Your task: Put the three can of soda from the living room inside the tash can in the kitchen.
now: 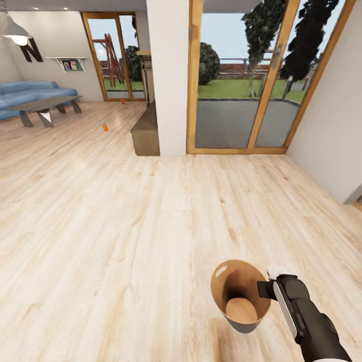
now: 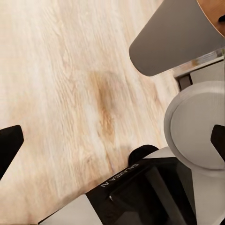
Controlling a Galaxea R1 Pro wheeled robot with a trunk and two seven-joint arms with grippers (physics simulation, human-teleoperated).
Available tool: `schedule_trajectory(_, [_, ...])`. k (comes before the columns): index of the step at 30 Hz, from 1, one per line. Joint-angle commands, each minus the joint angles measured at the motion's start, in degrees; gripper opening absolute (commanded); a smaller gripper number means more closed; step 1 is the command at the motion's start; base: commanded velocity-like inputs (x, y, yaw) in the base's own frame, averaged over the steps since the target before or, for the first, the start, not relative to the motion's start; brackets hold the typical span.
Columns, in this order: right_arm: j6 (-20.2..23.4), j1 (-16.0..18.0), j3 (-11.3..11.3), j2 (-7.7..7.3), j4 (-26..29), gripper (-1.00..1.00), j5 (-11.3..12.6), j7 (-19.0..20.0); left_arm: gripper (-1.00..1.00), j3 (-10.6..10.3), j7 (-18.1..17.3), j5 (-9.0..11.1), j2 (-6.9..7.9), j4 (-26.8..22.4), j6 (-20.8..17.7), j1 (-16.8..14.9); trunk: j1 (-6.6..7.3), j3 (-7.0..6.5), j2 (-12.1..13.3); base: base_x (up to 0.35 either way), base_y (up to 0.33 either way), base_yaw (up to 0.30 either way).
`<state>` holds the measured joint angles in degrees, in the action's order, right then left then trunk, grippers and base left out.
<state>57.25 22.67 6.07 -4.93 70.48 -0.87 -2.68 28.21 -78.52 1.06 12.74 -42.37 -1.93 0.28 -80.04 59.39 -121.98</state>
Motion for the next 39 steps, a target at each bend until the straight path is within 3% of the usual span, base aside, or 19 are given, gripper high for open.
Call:
schedule_trajectory(1, [-0.03,0.01,0.00,0.01,0.01,-1.00,0.60,0.31,1.00,0.00,0.01,0.00,0.00,0.00,0.00,0.00,0.00,0.00,0.00,0.000,0.000,0.291])
schedule_trajectory(17, [-0.03,0.01,0.00,0.01,0.01,-1.00,0.60,0.31,1.00,0.00,0.03,0.00,0.00,0.00,0.00,0.00,0.00,0.00,0.00,0.016,0.000,0.291])
schedule_trajectory(24, [-0.03,0.01,0.00,0.01,0.01,-1.00,0.60,0.31,1.00,0.00,0.00,0.00,0.00,0.00,0.00,0.01,0.00,0.00,0.00,0.293,0.000,0.242])
schedule_trajectory(39, [-0.03,0.01,0.00,0.01,0.01,-1.00,0.60,0.31,1.00,0.00,0.00,0.00,0.00,0.00,0.00,0.01,0.00,0.00,0.00,0.345,0.000,0.015])
